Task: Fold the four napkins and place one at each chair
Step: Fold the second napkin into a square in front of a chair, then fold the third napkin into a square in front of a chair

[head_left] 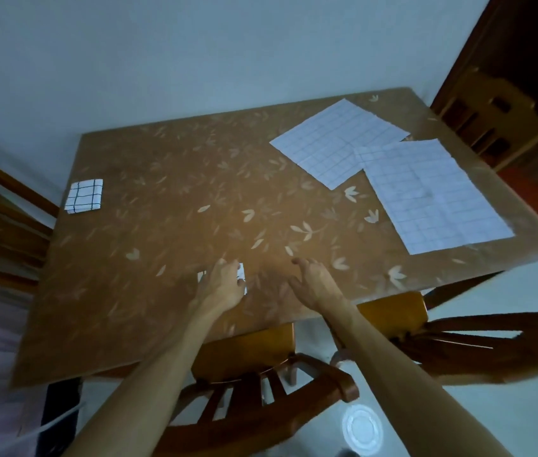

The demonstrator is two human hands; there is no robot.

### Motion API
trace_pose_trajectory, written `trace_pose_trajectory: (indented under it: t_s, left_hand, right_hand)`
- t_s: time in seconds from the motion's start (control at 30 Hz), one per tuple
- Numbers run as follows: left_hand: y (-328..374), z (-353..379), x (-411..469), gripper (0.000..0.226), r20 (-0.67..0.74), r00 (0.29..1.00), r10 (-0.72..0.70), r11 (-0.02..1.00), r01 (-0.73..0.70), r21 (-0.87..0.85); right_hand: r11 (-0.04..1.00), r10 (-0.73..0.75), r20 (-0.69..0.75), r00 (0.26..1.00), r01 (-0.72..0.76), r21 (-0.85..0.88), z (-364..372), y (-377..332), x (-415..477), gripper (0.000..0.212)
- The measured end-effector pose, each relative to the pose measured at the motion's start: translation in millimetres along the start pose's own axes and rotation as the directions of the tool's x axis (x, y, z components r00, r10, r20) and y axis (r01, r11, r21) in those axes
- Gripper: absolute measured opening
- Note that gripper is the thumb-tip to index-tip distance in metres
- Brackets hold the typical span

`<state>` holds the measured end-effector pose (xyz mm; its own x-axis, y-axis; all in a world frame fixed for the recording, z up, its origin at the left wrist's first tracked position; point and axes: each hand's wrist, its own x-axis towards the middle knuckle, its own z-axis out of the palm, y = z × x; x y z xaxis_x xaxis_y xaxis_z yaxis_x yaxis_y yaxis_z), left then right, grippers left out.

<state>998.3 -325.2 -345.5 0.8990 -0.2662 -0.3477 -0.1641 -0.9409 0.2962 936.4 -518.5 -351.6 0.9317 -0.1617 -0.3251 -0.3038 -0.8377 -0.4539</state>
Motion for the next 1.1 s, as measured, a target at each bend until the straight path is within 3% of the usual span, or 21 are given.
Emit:
trace_pose_trajectory:
  t_s: [0.33,0.6,0.8,1.1]
  left_hand:
    - [188,40,-58,0.036,-0.048,0.982,0.184,0.983,-0.184,0.007]
    - [345,61,-71,0.045,-0.048,0.922,0.384,0.923,-0.384,0.006]
    - [429,82,-40,0.043,0.002,0.860,0.510,0.860,-0.510,0.017]
    - [508,114,49,0.046,0.077,0.886,0.457,0.887,-0.461,0.032]
  right_hand:
    - [0.991,0.130,-0.185,0.974,-0.125,0.036,-109,155,-114,0.050]
    - [0.981,0.193,-0.292,0.937,-0.182,0.067,-176,251,-163,0.053]
    - [0.967,0.255,-0.362,0.897,-0.238,0.091,-219,316,-156,0.049]
    - [0.957,0.287,-0.257,0.923,-0.289,0.031,-264,401,-73,0.051]
